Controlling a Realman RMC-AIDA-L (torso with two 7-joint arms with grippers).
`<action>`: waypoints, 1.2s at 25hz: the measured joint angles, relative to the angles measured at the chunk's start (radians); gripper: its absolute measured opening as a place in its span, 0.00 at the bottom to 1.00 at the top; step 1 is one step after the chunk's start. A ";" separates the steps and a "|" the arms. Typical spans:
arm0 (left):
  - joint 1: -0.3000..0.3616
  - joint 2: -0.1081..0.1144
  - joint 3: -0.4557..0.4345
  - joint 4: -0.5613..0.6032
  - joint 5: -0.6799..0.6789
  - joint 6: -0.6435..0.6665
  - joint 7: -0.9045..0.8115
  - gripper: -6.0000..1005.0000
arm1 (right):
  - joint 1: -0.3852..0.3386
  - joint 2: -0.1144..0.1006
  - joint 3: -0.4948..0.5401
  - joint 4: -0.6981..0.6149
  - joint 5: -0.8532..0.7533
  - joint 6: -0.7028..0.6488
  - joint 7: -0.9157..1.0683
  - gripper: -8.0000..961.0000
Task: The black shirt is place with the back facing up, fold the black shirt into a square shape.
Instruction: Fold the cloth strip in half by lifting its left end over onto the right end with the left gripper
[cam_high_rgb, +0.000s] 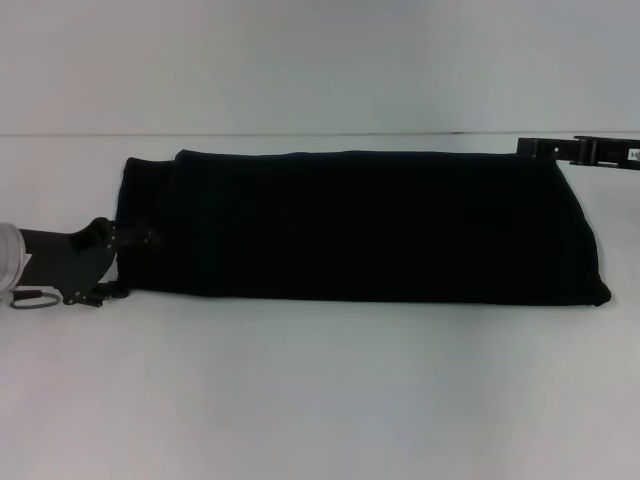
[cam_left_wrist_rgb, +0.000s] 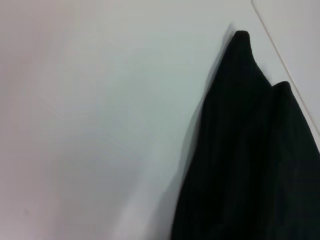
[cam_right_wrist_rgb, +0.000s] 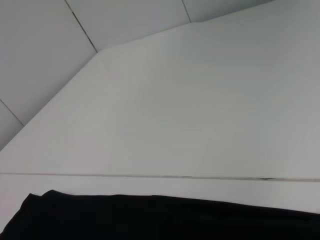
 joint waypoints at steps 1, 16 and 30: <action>-0.002 0.000 0.000 -0.001 0.000 -0.001 0.002 0.81 | 0.000 0.000 0.000 0.000 0.000 0.000 0.000 0.90; -0.015 0.001 0.005 -0.005 -0.007 -0.001 0.054 0.79 | -0.001 -0.003 0.000 0.000 0.000 0.000 0.000 0.90; -0.001 -0.003 0.017 0.000 -0.028 -0.011 0.139 0.76 | -0.002 -0.006 0.000 0.000 0.000 0.000 0.003 0.90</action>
